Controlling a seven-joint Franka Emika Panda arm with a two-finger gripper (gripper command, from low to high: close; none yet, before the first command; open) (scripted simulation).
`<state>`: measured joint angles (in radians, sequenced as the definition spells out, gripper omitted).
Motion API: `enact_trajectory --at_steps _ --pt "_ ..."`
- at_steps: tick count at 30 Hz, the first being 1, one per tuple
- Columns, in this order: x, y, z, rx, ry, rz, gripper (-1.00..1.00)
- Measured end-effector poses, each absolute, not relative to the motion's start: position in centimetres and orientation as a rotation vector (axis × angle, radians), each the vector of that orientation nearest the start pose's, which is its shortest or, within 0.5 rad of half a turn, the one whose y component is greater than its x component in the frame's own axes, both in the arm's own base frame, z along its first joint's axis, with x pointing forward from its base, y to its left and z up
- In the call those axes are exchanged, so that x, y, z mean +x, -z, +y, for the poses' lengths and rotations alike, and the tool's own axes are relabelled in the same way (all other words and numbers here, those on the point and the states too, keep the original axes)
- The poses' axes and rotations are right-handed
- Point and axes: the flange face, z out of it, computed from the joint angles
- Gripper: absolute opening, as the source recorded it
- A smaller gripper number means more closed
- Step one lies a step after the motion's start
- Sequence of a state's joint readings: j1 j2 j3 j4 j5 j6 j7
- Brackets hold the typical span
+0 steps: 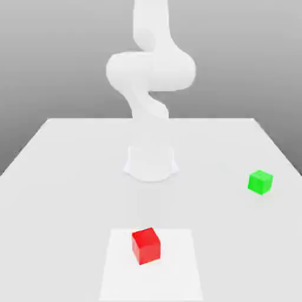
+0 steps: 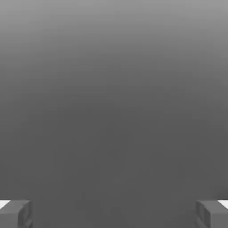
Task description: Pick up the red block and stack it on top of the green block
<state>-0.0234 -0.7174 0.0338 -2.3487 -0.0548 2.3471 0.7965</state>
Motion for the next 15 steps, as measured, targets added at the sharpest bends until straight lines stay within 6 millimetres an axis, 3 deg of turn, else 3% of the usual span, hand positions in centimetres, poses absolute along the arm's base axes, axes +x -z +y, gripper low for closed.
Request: enact_trajectory --at_steps 3,7,11,15 --pt "41.6 -58.7 0.9 -2.732 0.903 1.009 0.00" --pt "44.3 -48.8 0.2 -2.915 0.732 0.960 0.00" --pt "44.6 -38.8 -1.0 -3.045 0.509 0.881 0.00" --pt "42.8 -30.1 -1.7 -3.104 0.275 0.779 0.00"
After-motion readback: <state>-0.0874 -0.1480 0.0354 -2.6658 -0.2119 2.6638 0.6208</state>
